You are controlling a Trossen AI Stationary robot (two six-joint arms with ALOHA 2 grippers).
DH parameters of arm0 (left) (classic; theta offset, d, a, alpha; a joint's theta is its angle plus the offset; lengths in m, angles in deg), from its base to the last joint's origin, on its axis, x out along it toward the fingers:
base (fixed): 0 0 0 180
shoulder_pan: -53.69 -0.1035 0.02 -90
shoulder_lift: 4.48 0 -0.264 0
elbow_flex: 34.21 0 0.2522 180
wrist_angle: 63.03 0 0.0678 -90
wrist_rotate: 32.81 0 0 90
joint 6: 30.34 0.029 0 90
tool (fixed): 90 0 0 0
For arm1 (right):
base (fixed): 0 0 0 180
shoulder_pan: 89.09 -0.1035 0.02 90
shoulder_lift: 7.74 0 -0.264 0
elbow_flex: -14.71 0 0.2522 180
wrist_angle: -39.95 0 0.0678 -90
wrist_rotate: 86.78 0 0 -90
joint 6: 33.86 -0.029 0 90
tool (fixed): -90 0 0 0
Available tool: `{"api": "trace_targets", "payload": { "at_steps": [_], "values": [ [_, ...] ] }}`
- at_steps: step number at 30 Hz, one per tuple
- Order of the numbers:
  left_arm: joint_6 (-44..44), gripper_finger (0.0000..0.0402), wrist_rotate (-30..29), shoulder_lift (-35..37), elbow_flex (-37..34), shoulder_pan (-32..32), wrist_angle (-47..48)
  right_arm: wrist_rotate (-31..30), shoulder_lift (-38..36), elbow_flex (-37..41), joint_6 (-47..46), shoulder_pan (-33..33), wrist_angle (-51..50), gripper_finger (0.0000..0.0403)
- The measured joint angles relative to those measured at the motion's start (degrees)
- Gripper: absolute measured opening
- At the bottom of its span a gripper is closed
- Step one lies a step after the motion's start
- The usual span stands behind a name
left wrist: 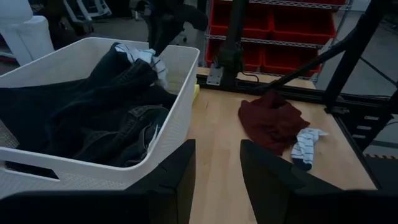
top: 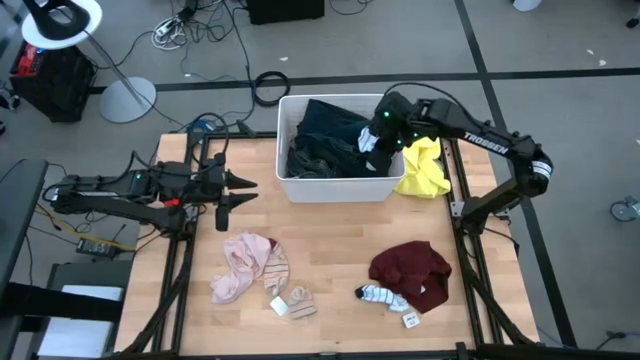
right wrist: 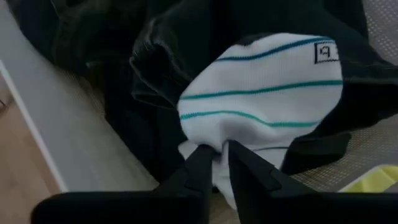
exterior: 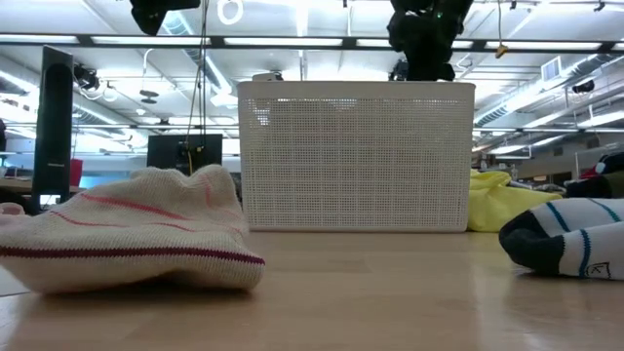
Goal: Sort clothes
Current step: Put the top white sock into the white laundry bin, then put the yellow shirt into the white laundry bin
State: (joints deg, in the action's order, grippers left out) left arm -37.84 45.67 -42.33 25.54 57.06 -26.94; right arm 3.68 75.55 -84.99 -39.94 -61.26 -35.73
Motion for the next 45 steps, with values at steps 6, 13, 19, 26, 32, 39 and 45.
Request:
{"api": "trace_targets", "payload": {
  "at_steps": [6,13,19,26,32,39,45],
  "values": [
    [1.34,0.0132,-0.07,0.07,0.0,0.0,0.76,0.84,-0.18,-4.3,-7.35,-0.34,-2.67,0.0101],
    [1.43,0.0132,-0.12,0.44,0.0,0.0,6.86,0.84,-0.22,-10.55,-15.79,-3.28,-10.0,0.0132],
    [1.32,0.0132,-0.12,2.27,-0.07,0.0,10.63,-3.32,-1.92,-11.88,-26.68,-7.9,-16.89,0.0132],
    [3.07,0.0132,-0.75,6.06,-0.07,0.0,11.12,-9.15,-6.11,-11.88,-42.06,-17.74,-24.96,0.013],
    [3.03,0.0132,-1.08,7.55,-0.07,0.0,10.92,-19.21,-10.49,-10.67,-56.78,-27.9,-27.92,0.0132],
    [2.85,0.0132,-1.08,7.56,-0.07,0.0,10.16,-20.3,-16.94,-3.67,-64.5,-29.27,-27.98,0.0149],
    [2.81,0.0132,-1.1,7.54,-0.07,-0.01,10.16,-20.19,-23.78,7.53,-68.53,-24.31,-28.1,0.018]
  ]
}}
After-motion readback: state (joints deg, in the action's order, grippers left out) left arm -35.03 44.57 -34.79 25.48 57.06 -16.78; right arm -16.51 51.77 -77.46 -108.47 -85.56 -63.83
